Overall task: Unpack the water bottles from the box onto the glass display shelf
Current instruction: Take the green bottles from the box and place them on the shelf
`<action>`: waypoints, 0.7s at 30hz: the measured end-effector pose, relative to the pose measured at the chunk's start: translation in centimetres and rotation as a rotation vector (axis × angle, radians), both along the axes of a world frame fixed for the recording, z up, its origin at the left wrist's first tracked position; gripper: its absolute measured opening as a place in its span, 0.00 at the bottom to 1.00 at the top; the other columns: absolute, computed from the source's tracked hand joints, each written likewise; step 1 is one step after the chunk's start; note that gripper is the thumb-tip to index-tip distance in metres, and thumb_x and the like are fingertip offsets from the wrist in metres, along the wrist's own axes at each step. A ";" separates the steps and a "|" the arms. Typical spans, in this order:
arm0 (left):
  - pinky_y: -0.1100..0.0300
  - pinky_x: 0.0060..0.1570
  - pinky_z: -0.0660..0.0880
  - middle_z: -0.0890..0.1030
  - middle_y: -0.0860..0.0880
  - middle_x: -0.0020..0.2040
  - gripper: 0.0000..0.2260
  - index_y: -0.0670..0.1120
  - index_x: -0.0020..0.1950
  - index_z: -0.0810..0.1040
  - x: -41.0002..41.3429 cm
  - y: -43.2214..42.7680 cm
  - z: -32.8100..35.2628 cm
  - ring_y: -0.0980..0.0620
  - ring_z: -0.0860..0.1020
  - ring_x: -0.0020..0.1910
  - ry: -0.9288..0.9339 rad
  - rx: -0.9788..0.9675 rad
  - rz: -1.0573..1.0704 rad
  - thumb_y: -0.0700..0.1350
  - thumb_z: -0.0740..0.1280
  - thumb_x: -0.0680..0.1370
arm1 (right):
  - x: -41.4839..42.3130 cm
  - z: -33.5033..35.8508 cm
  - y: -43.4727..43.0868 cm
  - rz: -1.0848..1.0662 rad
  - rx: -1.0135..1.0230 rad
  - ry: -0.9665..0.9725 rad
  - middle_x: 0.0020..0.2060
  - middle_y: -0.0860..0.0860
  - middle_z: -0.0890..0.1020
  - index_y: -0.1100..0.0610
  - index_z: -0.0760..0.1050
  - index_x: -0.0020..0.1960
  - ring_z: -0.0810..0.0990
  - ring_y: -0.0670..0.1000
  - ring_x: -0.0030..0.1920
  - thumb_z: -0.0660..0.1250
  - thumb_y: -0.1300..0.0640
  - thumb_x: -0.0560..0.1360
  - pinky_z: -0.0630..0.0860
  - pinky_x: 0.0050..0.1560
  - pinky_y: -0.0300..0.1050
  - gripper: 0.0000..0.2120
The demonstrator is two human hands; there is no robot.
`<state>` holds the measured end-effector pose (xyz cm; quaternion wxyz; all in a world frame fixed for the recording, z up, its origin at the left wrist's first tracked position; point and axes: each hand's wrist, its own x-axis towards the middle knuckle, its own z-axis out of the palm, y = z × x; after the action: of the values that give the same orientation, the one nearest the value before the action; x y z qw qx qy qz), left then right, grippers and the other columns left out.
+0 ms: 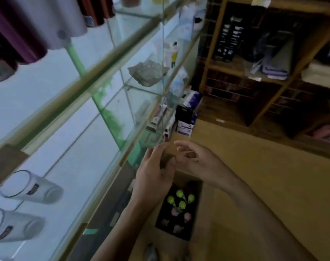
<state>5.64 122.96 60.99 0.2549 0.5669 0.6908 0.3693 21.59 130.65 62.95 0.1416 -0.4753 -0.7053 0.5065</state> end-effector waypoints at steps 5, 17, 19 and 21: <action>0.53 0.60 0.78 0.75 0.57 0.64 0.17 0.57 0.71 0.71 0.0 0.6 -5.0 0.59 0.76 0.61 -0.068 -0.100 -0.132 0.49 0.66 0.82 | 1.0 -4.8 -1.4 -0.139 -0.103 -0.057 0.66 0.41 0.75 0.41 0.70 0.75 0.75 0.40 0.65 0.66 0.43 0.81 0.76 0.59 0.38 0.22; 0.61 0.56 0.75 0.73 0.60 0.63 0.19 0.60 0.73 0.68 1.9 1.9 -16.7 0.62 0.74 0.59 -0.125 -0.336 -0.251 0.53 0.64 0.82 | 3.8 -16.9 -2.8 -0.264 -0.259 -0.132 0.67 0.40 0.73 0.42 0.67 0.76 0.74 0.34 0.62 0.63 0.45 0.84 0.72 0.52 0.30 0.22; 0.63 0.54 0.73 0.72 0.60 0.63 0.19 0.59 0.73 0.67 2.4 2.1 -20.3 0.61 0.73 0.59 -0.120 -0.376 -0.249 0.53 0.64 0.83 | 4.2 -20.6 -2.6 -0.267 -0.279 -0.134 0.68 0.41 0.74 0.43 0.68 0.76 0.75 0.36 0.62 0.64 0.45 0.83 0.73 0.54 0.32 0.22; 0.64 0.51 0.73 0.72 0.60 0.63 0.19 0.59 0.73 0.67 2.9 2.4 -24.2 0.61 0.74 0.59 -0.126 -0.415 -0.247 0.52 0.64 0.83 | 4.5 -24.6 -2.3 -0.278 -0.290 -0.137 0.69 0.42 0.75 0.43 0.68 0.75 0.76 0.38 0.63 0.65 0.46 0.83 0.72 0.56 0.33 0.21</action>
<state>8.52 125.31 36.80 0.4515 0.5586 0.6600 0.2201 26.08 128.39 38.35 0.0921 -0.6166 -0.5607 0.5449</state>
